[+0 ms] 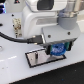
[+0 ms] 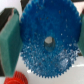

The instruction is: Insert the blue gear onto the right peg, followed by the red gear

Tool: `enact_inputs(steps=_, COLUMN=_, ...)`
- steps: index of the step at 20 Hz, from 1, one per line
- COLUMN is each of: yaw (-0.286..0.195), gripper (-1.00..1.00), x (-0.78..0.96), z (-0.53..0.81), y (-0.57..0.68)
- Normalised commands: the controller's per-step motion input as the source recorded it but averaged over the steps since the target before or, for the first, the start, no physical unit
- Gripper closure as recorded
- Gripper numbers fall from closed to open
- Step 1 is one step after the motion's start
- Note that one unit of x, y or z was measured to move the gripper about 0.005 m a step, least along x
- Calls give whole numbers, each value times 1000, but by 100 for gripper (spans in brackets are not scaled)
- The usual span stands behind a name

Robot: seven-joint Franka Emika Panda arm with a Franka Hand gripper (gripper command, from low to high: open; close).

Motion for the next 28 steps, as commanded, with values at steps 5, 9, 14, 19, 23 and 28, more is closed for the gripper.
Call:
enact_inputs(steps=5, yaw=0, gripper=100, x=33, z=194, y=-57)
enact_inputs(steps=9, yaw=0, gripper=100, x=31, z=57, y=-85)
enact_inputs(steps=14, yaw=0, gripper=100, x=61, z=-40, y=-141)
enact_inputs(steps=19, yaw=0, gripper=100, x=44, z=-48, y=-67)
enact_inputs(steps=23, yaw=0, gripper=100, x=3, z=88, y=-23)
enact_inputs(steps=28, yaw=0, gripper=100, x=41, z=354, y=-76)
